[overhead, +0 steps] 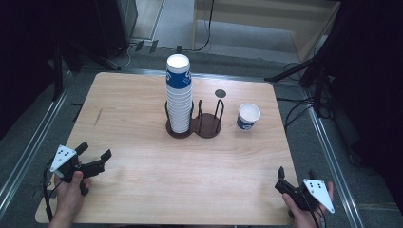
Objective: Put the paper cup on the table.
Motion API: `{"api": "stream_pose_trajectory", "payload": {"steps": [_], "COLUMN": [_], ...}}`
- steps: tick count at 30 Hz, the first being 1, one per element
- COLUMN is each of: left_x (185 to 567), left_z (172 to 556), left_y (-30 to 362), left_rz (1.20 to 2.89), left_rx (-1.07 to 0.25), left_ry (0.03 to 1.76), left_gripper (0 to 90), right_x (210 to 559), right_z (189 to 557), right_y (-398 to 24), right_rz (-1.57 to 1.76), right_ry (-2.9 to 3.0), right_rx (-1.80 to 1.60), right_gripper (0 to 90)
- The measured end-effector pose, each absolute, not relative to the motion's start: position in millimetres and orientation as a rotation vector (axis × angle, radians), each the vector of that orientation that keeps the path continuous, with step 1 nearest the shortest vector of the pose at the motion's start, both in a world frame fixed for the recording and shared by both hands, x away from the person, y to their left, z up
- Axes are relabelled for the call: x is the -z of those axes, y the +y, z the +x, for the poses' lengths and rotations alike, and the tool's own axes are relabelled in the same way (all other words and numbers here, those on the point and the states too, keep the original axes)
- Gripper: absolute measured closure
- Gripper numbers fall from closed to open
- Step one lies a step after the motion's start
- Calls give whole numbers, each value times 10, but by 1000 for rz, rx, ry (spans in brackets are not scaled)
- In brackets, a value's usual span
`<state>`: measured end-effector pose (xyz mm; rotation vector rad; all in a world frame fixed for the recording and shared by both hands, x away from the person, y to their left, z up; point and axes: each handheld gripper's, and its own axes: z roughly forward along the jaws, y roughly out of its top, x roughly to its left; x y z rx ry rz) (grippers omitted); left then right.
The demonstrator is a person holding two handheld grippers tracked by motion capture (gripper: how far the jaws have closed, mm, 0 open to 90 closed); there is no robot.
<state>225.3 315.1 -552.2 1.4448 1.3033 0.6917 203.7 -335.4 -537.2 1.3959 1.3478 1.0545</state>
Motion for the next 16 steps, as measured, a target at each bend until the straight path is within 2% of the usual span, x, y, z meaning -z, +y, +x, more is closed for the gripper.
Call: {"api": "stream_pose_trajectory", "payload": {"steps": [10,16], "left_x": [5524,5520], "left_z": [2265,2300], "left_y": [3166,3149], "left_rz": [1449,1478], "left_rx": [-661,-644], "left_ry": [1302,1302], "left_gripper": [27,27], "right_x": [5401,5313], "right_z": [2006,2136], "right_y": [-3387,-3207], "right_rz": [1413,1395], "right_ry": [1371,1430], "right_rx": [-1050,-1052], "right_gripper": [0,0]}}
